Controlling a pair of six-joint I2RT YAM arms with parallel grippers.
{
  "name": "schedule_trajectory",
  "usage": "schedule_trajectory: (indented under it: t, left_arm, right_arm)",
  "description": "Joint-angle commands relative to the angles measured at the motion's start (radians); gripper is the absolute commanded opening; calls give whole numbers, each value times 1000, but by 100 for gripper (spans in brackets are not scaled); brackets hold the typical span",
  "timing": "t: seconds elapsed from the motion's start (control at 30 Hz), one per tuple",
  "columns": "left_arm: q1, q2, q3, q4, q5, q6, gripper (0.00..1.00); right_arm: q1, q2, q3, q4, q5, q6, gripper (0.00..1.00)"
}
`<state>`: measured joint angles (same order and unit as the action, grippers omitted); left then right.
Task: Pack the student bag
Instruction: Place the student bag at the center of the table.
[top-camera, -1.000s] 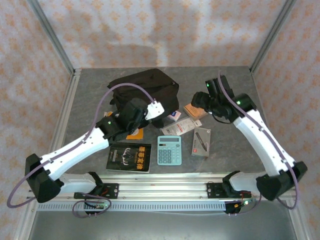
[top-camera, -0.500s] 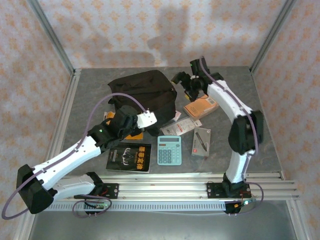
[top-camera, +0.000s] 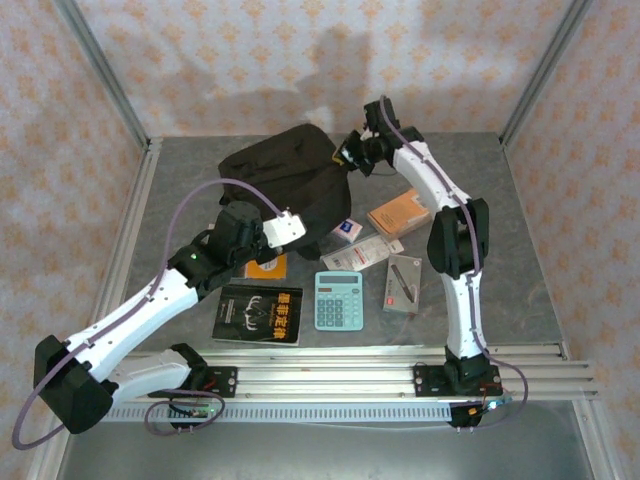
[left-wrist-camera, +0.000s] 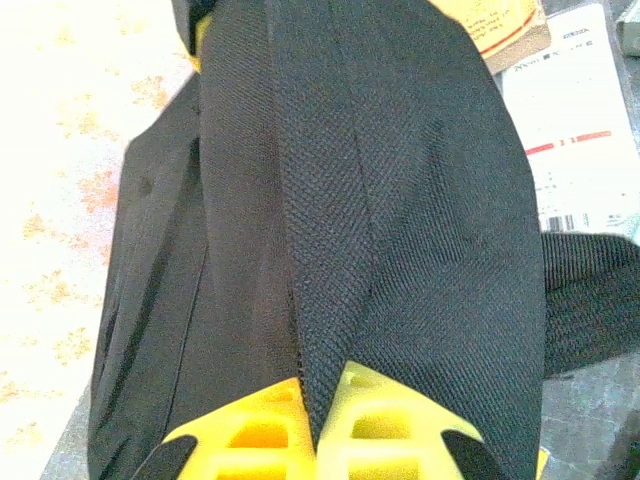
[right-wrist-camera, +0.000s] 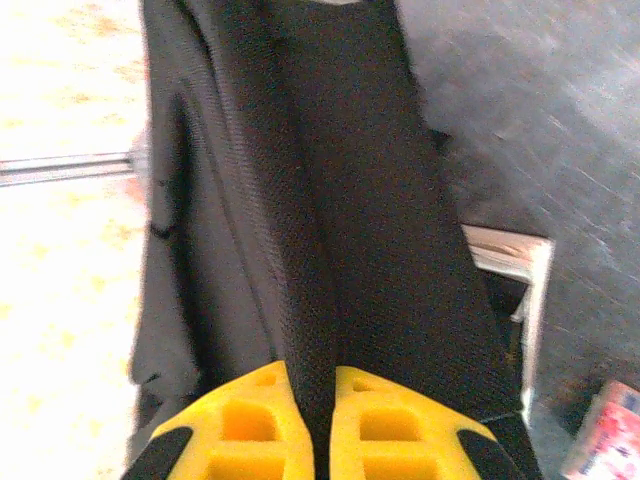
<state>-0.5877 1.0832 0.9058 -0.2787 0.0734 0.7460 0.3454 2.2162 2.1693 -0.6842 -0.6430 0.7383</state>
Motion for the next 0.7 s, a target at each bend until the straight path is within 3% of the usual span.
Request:
schedule_trajectory:
  t: [0.0, 0.17, 0.43, 0.53, 0.67]
  left_arm:
    - [26, -21, 21, 92, 12, 52, 0]
    - [43, -40, 41, 143, 27, 75, 0]
    - [49, 47, 81, 214, -31, -35, 0]
    - [52, 125, 136, 216, -58, -114, 3]
    - [52, 219, 194, 241, -94, -199, 4]
  right_arm:
    - [-8, -72, 163, -76, 52, -57, 0]
    - [-5, -252, 109, -156, 241, -1, 0]
    - [38, -746, -533, 45, 588, 310, 0]
    - [83, -870, -662, 72, 697, 386, 0]
    - [139, -916, -717, 36, 733, 457, 0]
